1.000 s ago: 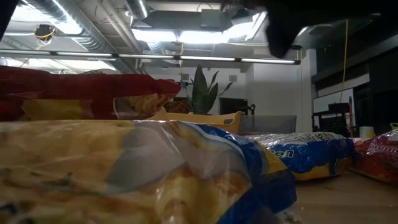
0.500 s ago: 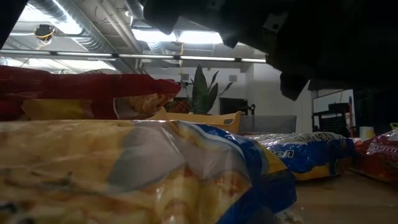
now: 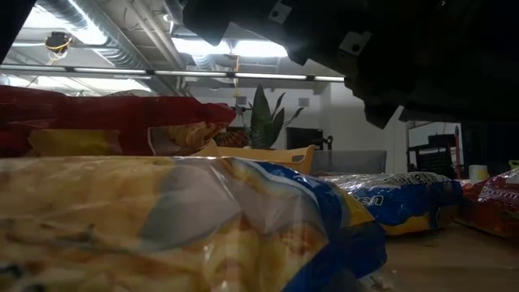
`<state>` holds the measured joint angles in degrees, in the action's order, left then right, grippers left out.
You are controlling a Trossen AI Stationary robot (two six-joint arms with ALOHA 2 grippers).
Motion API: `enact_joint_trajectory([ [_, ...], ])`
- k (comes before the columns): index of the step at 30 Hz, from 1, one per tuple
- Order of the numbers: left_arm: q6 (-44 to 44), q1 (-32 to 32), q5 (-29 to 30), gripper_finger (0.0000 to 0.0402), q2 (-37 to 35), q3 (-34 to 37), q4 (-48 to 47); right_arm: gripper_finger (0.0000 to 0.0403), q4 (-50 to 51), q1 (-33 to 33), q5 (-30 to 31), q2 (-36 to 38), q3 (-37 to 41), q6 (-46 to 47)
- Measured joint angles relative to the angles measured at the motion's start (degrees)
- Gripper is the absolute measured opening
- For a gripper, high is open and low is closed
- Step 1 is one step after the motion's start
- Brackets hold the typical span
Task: Sort Maruchan noodles
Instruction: Put the right red noodle pack into the black bin
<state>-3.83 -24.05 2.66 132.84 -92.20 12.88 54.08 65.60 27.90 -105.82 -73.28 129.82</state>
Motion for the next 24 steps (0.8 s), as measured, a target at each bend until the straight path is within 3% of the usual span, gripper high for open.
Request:
enact_joint_trajectory([
  [7, 0.55, 0.00, 0.24, 0.0001, 2.15, 0.05, 1.70, 0.0230, -0.10, -0.13, 0.00, 0.00, 0.00, -0.02],
  [13, -0.39, -0.02, 3.97, 0.0000, 2.49, 0.04, -1.90, 0.0230, -1.91, -0.13, 0.15, 0.00, 0.00, -0.02],
  [20, -3.14, -0.30, 5.30, 0.0000, 2.45, 0.03, -5.65, 0.0230, -6.63, -0.48, 8.54, 0.00, 0.00, 0.28],
  [24, -4.80, -0.42, 5.88, 0.0000, 2.39, 1.23, -5.52, 0.0230, -8.47, -1.63, 8.73, -0.30, 0.00, 0.75],
])
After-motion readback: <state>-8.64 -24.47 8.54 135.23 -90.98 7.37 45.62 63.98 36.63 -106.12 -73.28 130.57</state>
